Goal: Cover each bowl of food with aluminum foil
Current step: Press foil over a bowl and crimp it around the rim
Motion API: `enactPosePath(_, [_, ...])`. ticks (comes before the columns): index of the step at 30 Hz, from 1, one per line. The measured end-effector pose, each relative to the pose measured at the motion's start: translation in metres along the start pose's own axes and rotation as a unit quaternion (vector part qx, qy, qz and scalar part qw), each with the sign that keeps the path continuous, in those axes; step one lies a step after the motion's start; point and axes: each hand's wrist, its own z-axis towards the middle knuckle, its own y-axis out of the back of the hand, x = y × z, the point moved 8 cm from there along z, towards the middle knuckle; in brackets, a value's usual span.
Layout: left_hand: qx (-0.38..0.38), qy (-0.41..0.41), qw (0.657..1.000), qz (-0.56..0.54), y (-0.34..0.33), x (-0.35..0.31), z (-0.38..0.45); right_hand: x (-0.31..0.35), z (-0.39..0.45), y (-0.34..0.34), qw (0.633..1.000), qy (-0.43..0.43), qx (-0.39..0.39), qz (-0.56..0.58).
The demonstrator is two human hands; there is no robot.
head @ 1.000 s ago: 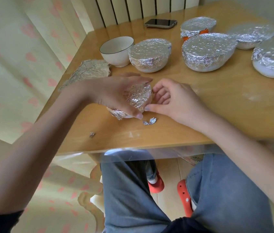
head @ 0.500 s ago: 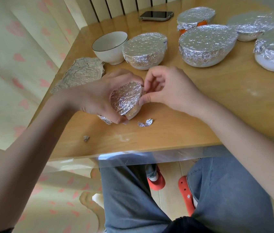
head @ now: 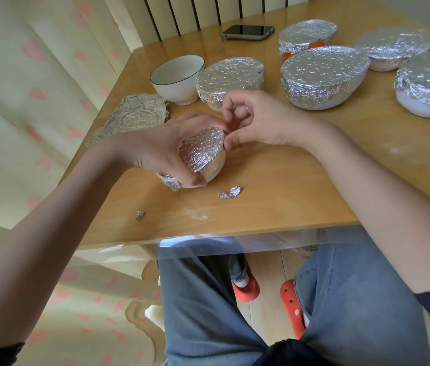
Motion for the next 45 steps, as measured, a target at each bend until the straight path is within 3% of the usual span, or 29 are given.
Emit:
enactPosePath(4, [-0.062,0.144,0.986,0.050,0.006,0.002,0.007,0.004,-0.018,0.033,0.979,-0.002,-0.150,-0.137])
enactPosePath(7, [-0.048,0.220,0.971,0.077,0.003,0.007,0.006,0.013,-0.049,0.032,0.960,0.011,-0.223,-0.167])
enactPosePath(11, [-0.009,0.194,0.977,0.088,0.021,0.022,0.000,0.014,-0.076,-0.015,0.967,-0.028,-0.192,-0.164])
enactPosePath(15, [0.082,0.075,0.981,0.160,0.006,0.023,0.000,0.027,-0.076,-0.045,0.942,-0.069,-0.200,-0.261])
enactPosePath(18, [0.072,0.031,0.987,0.140,0.001,0.016,0.005,0.033,-0.068,-0.051,0.913,-0.096,-0.212,-0.335])
enactPosePath(23, [0.031,0.007,0.991,0.126,0.005,0.014,0.012,0.033,-0.065,-0.051,0.884,-0.070,-0.269,-0.375])
enactPosePath(29, [0.026,0.020,0.991,0.129,0.004,0.011,0.011,0.029,-0.067,-0.054,0.903,-0.010,-0.291,-0.317])
enactPosePath(36, [0.027,0.016,0.991,0.128,0.004,0.011,0.012,0.014,-0.059,-0.044,0.948,-0.045,-0.253,-0.188])
enactPosePath(40, [0.020,0.014,0.992,0.127,0.005,0.013,0.013,0.001,-0.058,-0.036,0.949,-0.095,-0.274,-0.122])
enactPosePath(45, [0.024,0.013,0.992,0.124,0.004,0.014,0.014,-0.001,-0.053,-0.021,0.944,-0.125,-0.279,-0.122])
